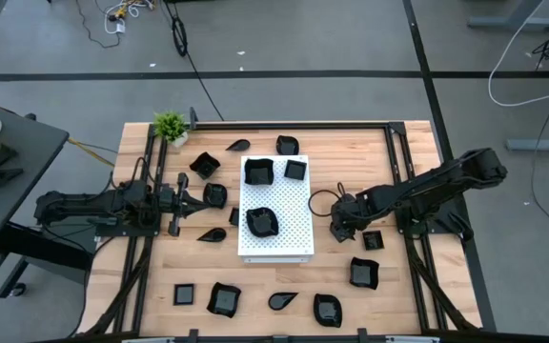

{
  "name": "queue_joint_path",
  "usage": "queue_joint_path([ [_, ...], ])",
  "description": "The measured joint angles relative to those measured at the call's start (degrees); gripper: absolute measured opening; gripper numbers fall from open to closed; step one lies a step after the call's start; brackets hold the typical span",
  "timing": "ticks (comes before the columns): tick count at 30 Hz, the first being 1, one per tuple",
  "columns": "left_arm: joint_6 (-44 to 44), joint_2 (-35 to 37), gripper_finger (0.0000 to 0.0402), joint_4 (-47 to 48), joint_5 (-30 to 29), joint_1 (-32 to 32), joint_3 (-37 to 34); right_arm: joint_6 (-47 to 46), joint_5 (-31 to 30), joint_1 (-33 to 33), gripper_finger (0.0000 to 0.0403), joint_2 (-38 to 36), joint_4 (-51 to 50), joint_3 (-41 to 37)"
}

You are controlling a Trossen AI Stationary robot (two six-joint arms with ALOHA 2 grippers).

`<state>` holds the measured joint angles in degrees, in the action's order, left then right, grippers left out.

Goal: Pick & Place Mini shaped plates
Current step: Put the black drop shaped plate on the shelf

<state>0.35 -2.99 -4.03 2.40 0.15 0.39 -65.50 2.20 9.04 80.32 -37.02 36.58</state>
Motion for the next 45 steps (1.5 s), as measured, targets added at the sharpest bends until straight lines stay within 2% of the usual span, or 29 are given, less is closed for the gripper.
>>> queue_joint_path([
  [6, -0.01, 0.01, 0.0021, 0.00, 0.01, -0.01, -0.01, 0.01, 0.25, 0.00, 0.0116, 0.32, 0.09, 0.00],
  [17, -0.01, 0.00, 0.0021, 0.01, 0.00, -0.01, 0.00, 1.36, 0.90, 0.02, 0.0031, 0.32, 0.20, 0.00],
  [22, 0.00, 0.01, 0.0021, 0.02, 0.01, -0.01, 0.01, 1.51, 1.41, 0.00, 0.0007, 0.25, 0.31, 0.02],
  [37, 0.01, 0.01, 0.0021, 0.02, -0.01, -0.01, 0.01, 1.08, 1.83, 0.00, 0.0003, -4.41, 0.20, 0.02],
  [45, -0.01, 0.01, 0.0021, 0.00, 0.01, -0.01, 0.01, 0.20, 1.88, -0.25, 0.0002, -9.84, -1.15, 1.51],
])
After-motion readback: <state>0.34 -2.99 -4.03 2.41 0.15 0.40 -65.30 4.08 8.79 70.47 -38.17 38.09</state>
